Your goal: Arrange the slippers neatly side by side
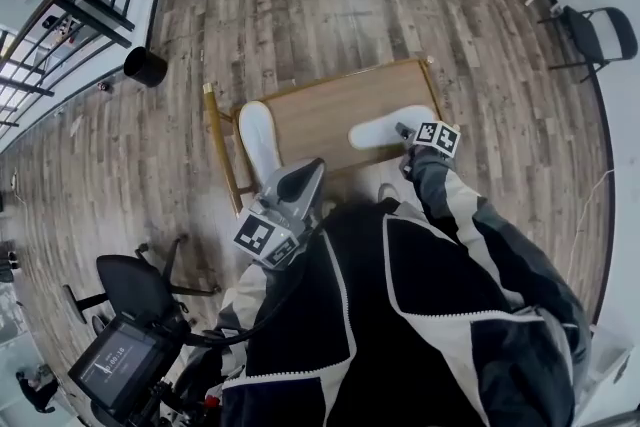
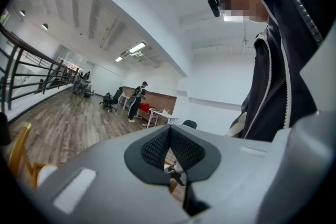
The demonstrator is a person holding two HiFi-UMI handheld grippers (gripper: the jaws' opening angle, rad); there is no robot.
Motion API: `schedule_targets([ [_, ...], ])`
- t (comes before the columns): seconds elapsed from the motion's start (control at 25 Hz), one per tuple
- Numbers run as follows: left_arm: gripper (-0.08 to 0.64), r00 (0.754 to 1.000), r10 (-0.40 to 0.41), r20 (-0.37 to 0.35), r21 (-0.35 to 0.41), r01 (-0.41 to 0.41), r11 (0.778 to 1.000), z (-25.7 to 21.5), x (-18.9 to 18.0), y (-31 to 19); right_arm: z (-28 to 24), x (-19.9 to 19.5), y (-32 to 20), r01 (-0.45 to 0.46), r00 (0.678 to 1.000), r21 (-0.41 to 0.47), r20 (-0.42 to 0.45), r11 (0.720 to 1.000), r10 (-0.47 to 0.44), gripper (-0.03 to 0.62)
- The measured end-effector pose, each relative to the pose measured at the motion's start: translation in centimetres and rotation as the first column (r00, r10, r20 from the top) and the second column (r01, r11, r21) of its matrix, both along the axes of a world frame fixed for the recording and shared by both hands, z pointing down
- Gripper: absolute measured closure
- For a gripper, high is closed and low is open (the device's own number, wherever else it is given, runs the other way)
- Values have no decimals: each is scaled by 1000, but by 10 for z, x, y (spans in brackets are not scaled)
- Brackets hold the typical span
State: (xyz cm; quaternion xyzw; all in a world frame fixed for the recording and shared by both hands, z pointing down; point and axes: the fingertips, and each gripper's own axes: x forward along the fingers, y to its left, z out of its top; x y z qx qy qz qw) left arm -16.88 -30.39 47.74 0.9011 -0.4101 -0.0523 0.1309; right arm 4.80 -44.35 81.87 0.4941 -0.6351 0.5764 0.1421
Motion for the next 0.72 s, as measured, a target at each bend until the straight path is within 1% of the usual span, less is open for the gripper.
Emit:
schedule_targets([
  [0.08,545,1000,-11,2,-3,11,1000,2,-3,0,8,-1,-4,-23,1000,-27,7,999,23,400],
  [0.16,543,1000,-26,4,-1,26,1000,2,-7,-1,14,-3,-8,-17,1000,-48,-4,999,16,426],
  [0.2,543,999,-33,3,0,33,999,1,-9,-2,16,-4,-9,-2,1000,-55,-17,998,1,468],
  [0.24,543,999,-39,-1,-1,39,999,1,-10,-3,17,-4,-10,13,999,-62,-31,998,-15,522],
  [0.28,543,999,-45,-3,-3,45,999,2,-11,-3,18,-4,-11,21,999,-66,-40,998,-23,558],
  [0.44,544,998,-65,2,-12,65,998,7,-19,-1,20,-6,-13,12,1000,-59,-19,998,-13,565],
  [0.56,543,998,-68,3,-7,68,998,5,-19,-2,16,-7,-14,9,1000,-55,-5,998,-10,565],
  [0.64,543,998,-66,4,1,66,998,-1,-17,0,6,-10,-15,29,1000,-42,-1,999,-29,565],
  [0.72,545,998,-67,-4,2,67,998,-5,-16,0,-8,-18,-19,65,998,-7,0,998,-65,565],
])
